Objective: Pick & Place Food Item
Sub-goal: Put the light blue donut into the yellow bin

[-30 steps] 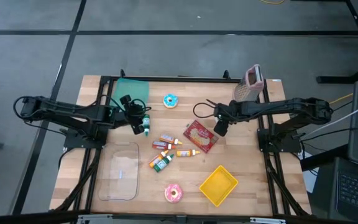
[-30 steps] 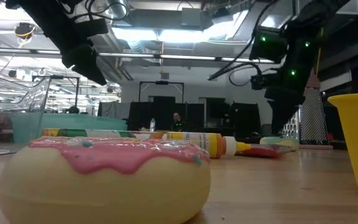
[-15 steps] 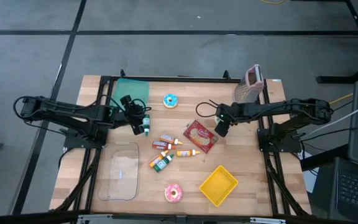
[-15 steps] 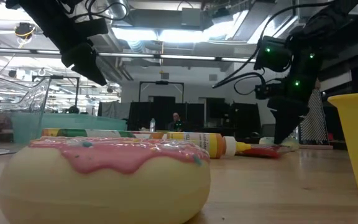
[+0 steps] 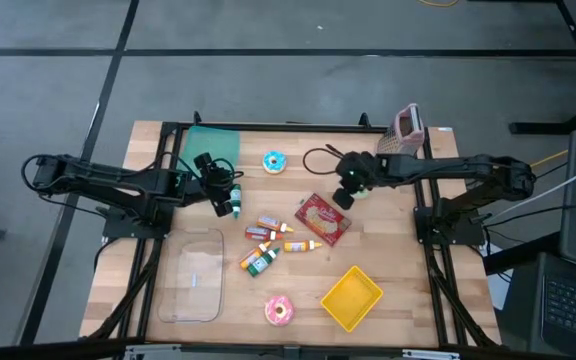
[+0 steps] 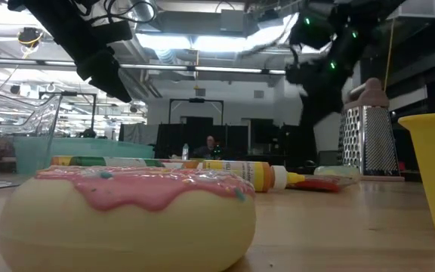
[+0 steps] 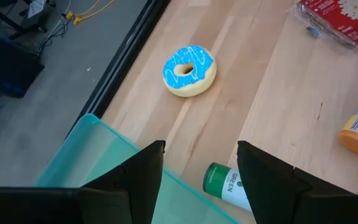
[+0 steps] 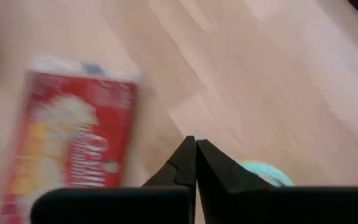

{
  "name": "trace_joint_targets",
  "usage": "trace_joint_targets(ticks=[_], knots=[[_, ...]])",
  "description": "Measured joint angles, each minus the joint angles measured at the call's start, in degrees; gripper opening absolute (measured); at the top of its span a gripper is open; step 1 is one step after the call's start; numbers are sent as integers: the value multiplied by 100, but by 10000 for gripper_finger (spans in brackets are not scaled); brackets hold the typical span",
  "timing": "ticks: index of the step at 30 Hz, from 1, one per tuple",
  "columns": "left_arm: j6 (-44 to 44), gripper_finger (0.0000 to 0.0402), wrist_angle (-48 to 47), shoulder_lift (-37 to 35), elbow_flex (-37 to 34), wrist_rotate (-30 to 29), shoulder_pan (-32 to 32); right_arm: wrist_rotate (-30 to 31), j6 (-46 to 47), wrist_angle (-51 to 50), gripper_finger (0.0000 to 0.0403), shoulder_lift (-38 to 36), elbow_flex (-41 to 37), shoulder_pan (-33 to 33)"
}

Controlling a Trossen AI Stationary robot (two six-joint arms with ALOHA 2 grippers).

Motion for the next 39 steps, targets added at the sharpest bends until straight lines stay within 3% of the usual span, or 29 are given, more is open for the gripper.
trace_joint_targets(ticks=[3,7,13,18,31,35,39], knots=[[-2,200,0,0,0,0,0,-86,-185,-343,34,0,338,90],[-4,200,0,0,0,5,0,-37,-162,-948,98,-2,418,108],[-1,200,2,0,0,8,0,-42,82,-797,200,-2,-340,107],[-12,200,17,0,0,11,2,-49,131,-266,233,0,-846,9],[-96,200,17,0,2,72,0,-49,232,480,186,0,-1546,-474],[-138,200,17,0,2,75,2,-67,243,497,141,0,-1555,-548],[-154,200,17,0,2,148,0,-66,242,495,66,0,-1557,-559]])
